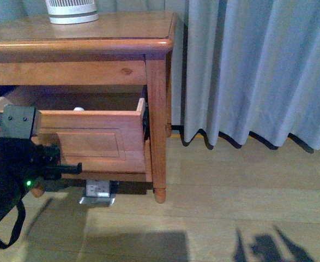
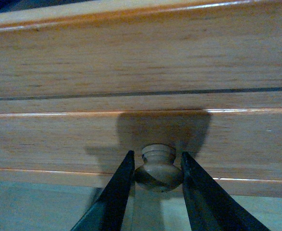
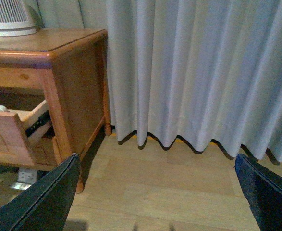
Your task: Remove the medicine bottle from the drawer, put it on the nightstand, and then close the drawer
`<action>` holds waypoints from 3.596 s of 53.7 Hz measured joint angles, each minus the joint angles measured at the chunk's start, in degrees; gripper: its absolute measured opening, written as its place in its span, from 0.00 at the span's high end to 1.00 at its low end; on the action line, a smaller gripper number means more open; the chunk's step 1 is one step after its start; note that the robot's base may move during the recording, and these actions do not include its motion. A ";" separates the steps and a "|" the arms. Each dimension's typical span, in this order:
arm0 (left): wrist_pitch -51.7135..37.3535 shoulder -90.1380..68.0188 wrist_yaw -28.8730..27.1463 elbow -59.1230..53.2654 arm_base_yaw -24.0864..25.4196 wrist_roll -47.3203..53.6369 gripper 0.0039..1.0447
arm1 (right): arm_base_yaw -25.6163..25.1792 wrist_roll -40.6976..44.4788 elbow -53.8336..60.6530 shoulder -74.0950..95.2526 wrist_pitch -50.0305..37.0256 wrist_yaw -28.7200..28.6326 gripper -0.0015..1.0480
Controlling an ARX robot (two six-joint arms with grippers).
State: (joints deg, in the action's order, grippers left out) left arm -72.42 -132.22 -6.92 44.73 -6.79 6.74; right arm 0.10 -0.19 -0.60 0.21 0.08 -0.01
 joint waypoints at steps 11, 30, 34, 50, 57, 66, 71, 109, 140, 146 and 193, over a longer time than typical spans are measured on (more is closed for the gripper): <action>-3.15 3.30 -1.99 -9.01 -1.01 0.79 0.77 | 0.00 0.00 0.00 0.00 0.00 0.00 0.07; -3.80 6.14 -2.45 -15.82 -1.05 0.96 0.73 | 0.00 0.00 0.00 0.00 0.00 0.00 0.07; -1.97 6.51 -2.25 -16.20 -1.07 0.92 0.62 | 0.00 0.00 0.00 0.00 0.00 0.00 0.07; 7.21 13.16 -1.84 -18.38 -1.01 -1.01 0.18 | 0.00 0.00 0.00 0.00 0.00 0.00 0.07; 14.93 26.21 -2.12 -20.50 1.75 -0.63 0.07 | 0.00 0.00 0.00 0.00 0.00 0.00 0.07; 28.41 53.00 -0.17 -24.41 3.10 4.39 0.06 | 0.00 0.00 0.00 0.00 0.00 0.00 0.07; 37.05 67.08 -0.96 -26.23 2.97 4.63 0.06 | 0.00 0.00 0.00 0.00 0.00 0.00 0.07; 70.47 122.75 -27.50 -41.97 -20.06 -1.27 0.06 | 0.00 0.00 0.00 0.00 0.00 0.00 0.07; 72.24 131.82 5.84 -44.17 5.68 -6.29 0.90 | 0.00 0.00 0.00 0.00 0.00 0.00 0.07; 72.26 131.86 6.69 -44.17 6.32 -6.56 0.97 | 0.00 0.00 0.00 0.00 0.00 0.00 0.07; 72.43 131.95 6.93 -44.17 6.45 -6.60 0.05 | 0.00 0.00 0.00 0.00 0.00 0.04 0.07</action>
State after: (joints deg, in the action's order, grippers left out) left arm 0.01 -0.27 0.01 0.56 -0.34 0.14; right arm 0.10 -0.19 -0.60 0.21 0.08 0.03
